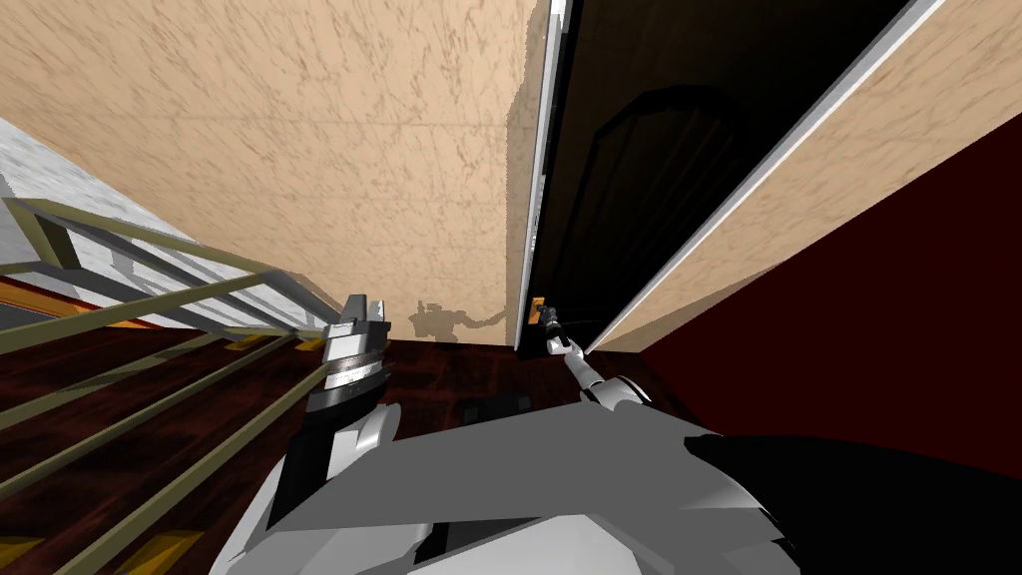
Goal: Pull the door open
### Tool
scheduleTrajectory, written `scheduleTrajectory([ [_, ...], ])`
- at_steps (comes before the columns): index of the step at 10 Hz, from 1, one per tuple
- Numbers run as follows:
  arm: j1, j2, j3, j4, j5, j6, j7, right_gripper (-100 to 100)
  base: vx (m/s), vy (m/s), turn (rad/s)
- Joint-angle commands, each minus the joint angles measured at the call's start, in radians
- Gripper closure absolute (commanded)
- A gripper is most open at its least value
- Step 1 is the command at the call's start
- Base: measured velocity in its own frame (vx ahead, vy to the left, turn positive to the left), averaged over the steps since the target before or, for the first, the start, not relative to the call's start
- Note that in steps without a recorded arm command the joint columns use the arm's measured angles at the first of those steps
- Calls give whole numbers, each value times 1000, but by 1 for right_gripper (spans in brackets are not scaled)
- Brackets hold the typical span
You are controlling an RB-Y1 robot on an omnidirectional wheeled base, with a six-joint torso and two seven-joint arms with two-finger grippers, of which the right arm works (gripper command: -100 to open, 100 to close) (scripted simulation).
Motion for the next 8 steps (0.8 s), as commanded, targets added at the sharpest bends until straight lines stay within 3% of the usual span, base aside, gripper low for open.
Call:
scheduleTrajectory([
  [1, -14, 12, 19, -12, -32, -3, -50, 100, -51, -44, 139],
  [2, -17, 11, 25, -9, -61, -1, -73, 100, -78, -60, 156],
  [5, -19, 11, 30, -7, -90, 0, -132, 100, -50, -32, 55],
  [6, 26, 11, 10, -62, -117, 41, -139, -100, -60, -44, -4],
  [8, 28, 20, 13, -70, -143, 45, -176, -100, -93, -32, 73],
])
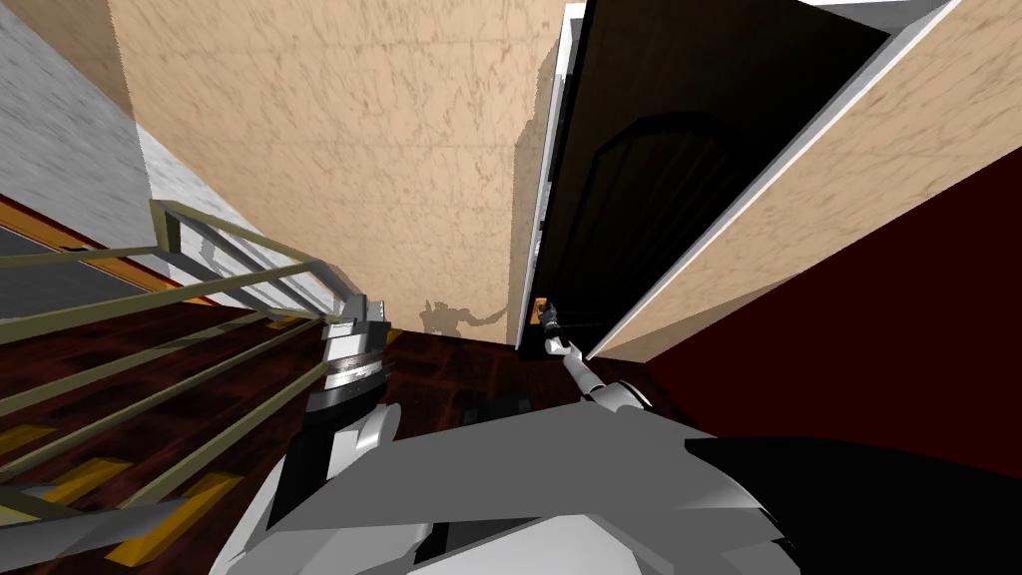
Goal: Pull the door open
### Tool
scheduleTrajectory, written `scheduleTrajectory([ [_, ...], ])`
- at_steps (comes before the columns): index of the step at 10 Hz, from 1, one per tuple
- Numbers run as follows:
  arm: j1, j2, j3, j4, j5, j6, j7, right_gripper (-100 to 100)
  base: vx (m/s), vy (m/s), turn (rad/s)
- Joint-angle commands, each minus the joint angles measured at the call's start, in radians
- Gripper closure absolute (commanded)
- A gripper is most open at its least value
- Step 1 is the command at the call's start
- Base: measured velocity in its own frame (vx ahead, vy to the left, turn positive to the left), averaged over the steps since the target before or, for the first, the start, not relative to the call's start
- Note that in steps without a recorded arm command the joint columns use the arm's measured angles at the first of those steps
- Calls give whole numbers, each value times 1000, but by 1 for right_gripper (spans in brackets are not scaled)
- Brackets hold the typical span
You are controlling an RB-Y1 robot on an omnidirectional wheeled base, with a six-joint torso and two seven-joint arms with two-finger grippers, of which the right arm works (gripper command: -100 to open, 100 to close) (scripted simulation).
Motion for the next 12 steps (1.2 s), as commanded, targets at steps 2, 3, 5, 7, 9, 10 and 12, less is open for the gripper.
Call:
scheduleTrajectory([
  [2, -2, 15, 7, -10, -42, 4, -63, -100, -107, -7, 39],
  [3, 0, 22, 10, -16, -61, 7, -90, -100, -99, -24, 39],
  [5, 3, 36, 15, -30, -101, 12, -146, -100, -95, -49, 47],
  [7, 6, 50, 20, -44, -143, 18, -204, -100, -91, -52, 59],
  [9, 10, 65, 25, -57, -185, 23, -262, -100, -105, -60, 53],
  [10, 11, 72, 28, -64, -205, 26, -290, -100, -123, -54, 49],
  [12, 14, 85, 32, -76, -242, 31, -342, -100, -89, -54, 45],
])
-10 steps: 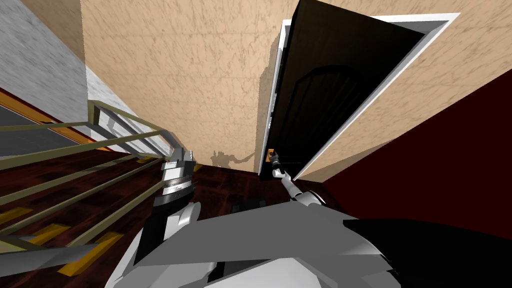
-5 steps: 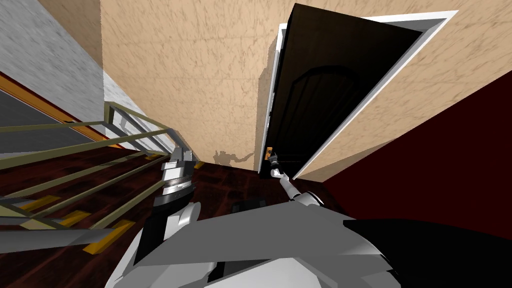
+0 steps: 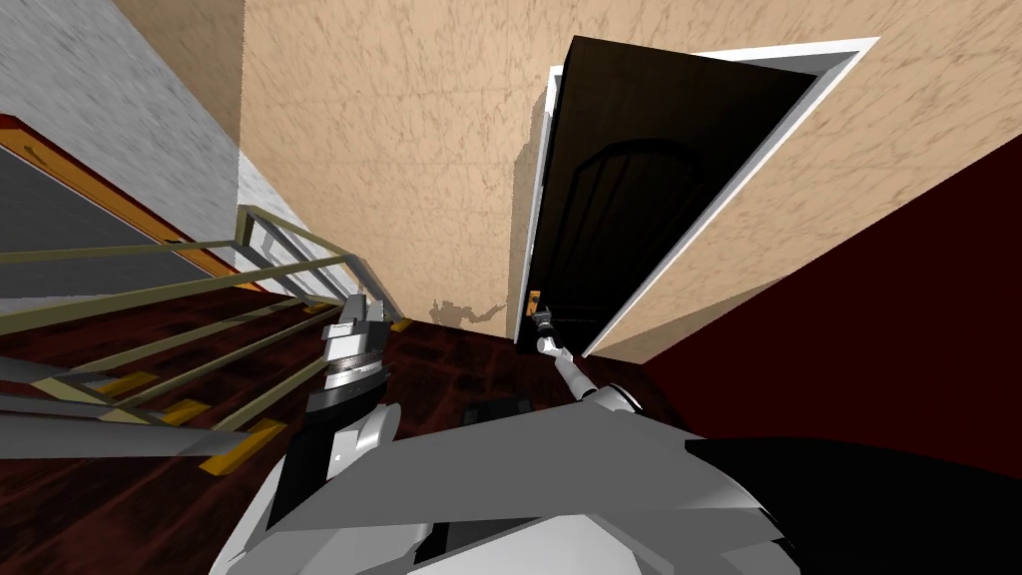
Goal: Pull the door open
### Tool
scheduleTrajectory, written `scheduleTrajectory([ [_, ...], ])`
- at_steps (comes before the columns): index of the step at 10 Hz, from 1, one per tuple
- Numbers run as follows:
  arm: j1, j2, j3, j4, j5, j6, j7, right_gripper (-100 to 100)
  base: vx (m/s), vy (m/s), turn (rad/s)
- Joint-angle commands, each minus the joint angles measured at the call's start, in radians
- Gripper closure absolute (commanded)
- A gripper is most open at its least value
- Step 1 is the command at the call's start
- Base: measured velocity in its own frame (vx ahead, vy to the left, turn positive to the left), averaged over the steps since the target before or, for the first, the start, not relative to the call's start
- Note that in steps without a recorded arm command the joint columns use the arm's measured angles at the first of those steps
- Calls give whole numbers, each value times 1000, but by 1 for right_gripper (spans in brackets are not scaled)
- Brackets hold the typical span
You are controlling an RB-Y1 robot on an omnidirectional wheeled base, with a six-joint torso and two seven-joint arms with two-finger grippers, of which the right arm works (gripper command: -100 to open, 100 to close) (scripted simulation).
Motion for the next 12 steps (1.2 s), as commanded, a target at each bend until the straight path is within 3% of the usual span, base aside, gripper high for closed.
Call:
scheduleTrajectory([
  [1, 2, 11, 2, -12, -29, 6, -41, -100, -76, -52, 48],
  [5, 6, 29, 9, -30, -83, 13, -115, -100, -82, -43, 33],
  [6, 4, 26, 7, -26, -75, 13, -101, -100, -36, -22, 8],
  [7, 14, -5, 2, -22, -83, 8, -130, -100, 92, 15, 142],
  [8, 17, -17, 0, -20, -86, 7, -139, -100, 153, 33, 134],
  [10, 34, -72, -9, -13, -99, -2, -182, -100, 180, 57, 188],
  [12, 42, -100, -14, -9, -105, -6, -204, -100, 145, 27, 105],
])
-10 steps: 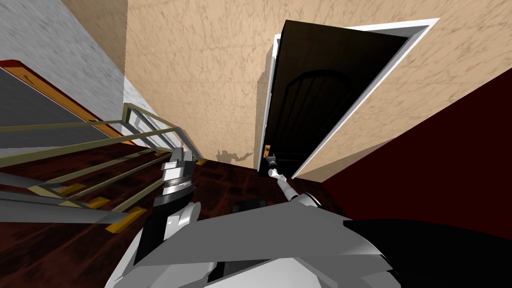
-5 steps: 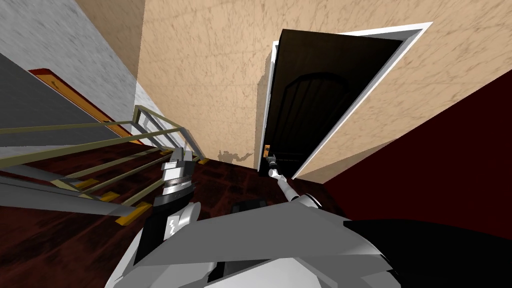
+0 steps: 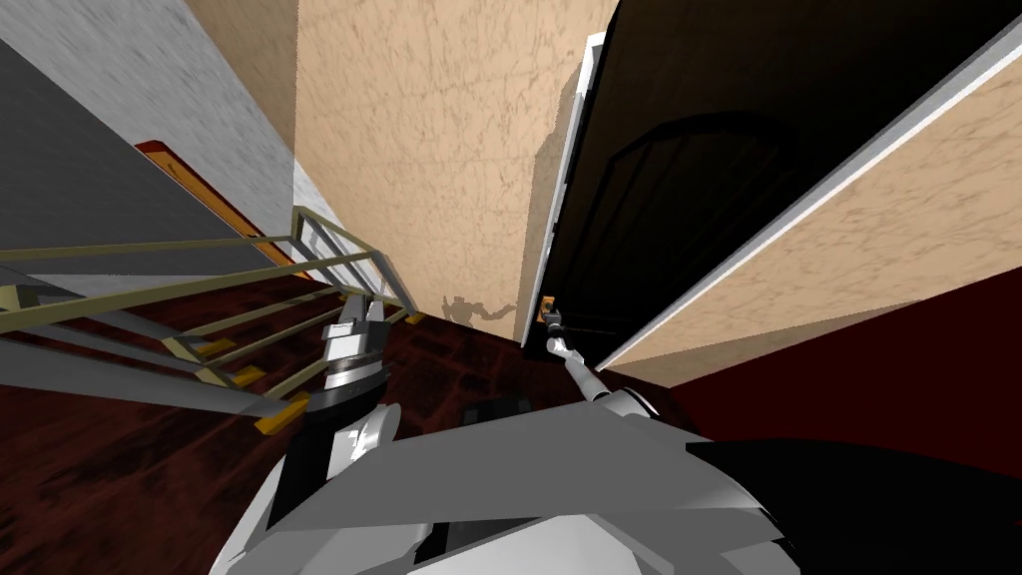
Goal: Pull the door open
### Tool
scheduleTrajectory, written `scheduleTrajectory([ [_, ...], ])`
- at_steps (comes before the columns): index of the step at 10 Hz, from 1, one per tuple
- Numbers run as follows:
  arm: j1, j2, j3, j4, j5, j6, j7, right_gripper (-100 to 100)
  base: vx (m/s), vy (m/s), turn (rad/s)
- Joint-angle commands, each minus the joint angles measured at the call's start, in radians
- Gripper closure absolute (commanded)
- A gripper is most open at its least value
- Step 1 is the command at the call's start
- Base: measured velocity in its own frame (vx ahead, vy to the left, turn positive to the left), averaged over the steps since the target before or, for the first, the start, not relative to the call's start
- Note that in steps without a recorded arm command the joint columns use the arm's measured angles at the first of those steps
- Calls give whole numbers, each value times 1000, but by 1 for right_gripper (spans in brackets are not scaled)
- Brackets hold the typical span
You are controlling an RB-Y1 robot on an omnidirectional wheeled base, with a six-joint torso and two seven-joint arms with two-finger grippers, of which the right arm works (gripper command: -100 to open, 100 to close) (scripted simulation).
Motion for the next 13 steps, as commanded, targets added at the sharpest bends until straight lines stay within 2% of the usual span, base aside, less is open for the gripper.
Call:
scheduleTrajectory([
  [1, 3, -25, 3, 18, -3, -13, -28, -100, 101, 14, 92],
  [3, 15, -67, -4, 24, -12, -19, -61, -100, 138, 9, 132],
  [4, -2, -56, 0, 39, -9, -21, -55, -100, 69, -7, 29],
  [5, -2, -56, 0, 39, -9, -21, -55, 100, -13, 0, -36],
  [10, -2, -56, 0, 39, -9, -21, -55, 100, -11, -2, 0],
  [11, 4, -71, 20, 30, -9, -20, -76, 100, -134, -53, 121],
  [13, 9, -82, 36, 23, -8, -19, -94, 100, -196, -64, 112],
])
